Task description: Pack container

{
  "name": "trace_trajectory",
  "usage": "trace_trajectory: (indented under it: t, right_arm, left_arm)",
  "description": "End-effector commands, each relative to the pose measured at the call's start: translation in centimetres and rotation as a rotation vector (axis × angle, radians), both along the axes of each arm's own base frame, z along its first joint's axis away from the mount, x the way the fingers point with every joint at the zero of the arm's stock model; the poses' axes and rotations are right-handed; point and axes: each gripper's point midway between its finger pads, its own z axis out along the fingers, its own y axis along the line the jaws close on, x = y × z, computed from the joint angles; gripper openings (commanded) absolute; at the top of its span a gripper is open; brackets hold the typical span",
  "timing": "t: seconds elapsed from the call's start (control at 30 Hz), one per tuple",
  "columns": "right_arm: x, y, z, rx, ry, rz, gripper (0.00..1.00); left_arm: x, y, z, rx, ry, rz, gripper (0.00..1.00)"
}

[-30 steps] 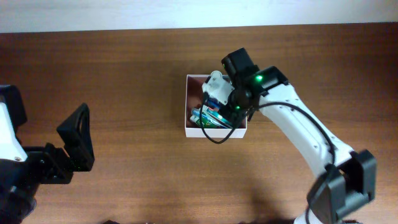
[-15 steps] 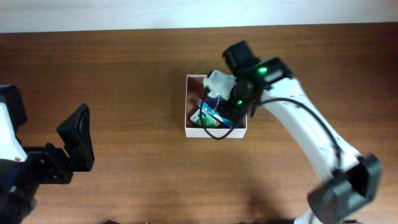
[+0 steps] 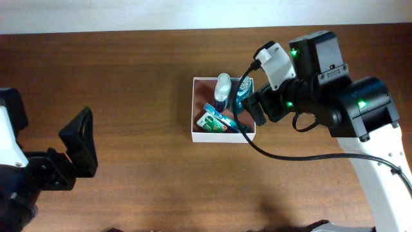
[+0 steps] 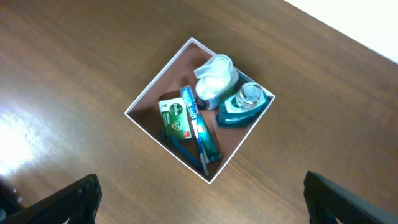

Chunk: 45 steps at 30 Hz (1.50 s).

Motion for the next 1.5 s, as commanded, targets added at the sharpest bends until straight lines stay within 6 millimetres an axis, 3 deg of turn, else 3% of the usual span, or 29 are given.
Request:
trace_trajectory:
  t: [0.0,0.13,0.33,0.43,0.53,0.6,0.73,0.93,1.07,1.27,1.47]
  right_arm:
    - [0.8,-3.3,0.8,0.033,0.004,-0.199,0.99]
    - [0.3,-7.6,4.1,0.155,-0.073,-0.313,0.99]
    - [-3.2,-13.8,8.7,0.206,-0.246,-0.495,0.99]
    - [-5.7,-14.9,9.7,0.204,-0.327,-0.538,0.99]
    - [-7.9,-14.6,8.6,0.212,-0.39,-0.535,0.99]
    - [-8.9,-13.8,7.1,0.248,-0.432,-0.503,0.99]
    - [-10.0,-12.4,1.9,0.296,-0.502,-0.431,0.99]
    - [-11.9,-11.3,-10.1,0.307,-0.441,-0.402,0.99]
    - [-12.5,-10.9,-15.9,0.309,-0.412,-0.386,0.99]
    - [-12.3,-10.0,-20.1,0.312,-0.354,-0.343,0.99]
    - [-12.7,-8.8,-23.1,0.313,-0.277,-0.296,0.99]
  left_arm:
    - [0.2,0.2,0.0,0.024,0.0,0.009,0.99]
    - [0.2,0.2,0.0,0.024,0.0,0.009,0.99]
    - [0.2,0.2,0.0,0.024,0.0,0.009,0.99]
    - [0.2,0.2,0.0,0.024,0.0,0.009,0.99]
    - [0.2,0.2,0.0,0.024,0.0,0.009,0.99]
    - [0.2,0.2,0.0,0.024,0.0,0.009,0.99]
    - [0.2,0.2,0.0,0.024,0.0,0.009,0.99]
    - [0.2,0.2,0.0,0.024,0.0,0.009,0.99]
    - [0.2,0.2,0.0,0.024,0.0,0.009,0.99]
    - [0.2,0.2,0.0,0.024,0.0,0.009,0.99]
    - [0.2,0.2,0.0,0.024,0.0,0.009,0.99]
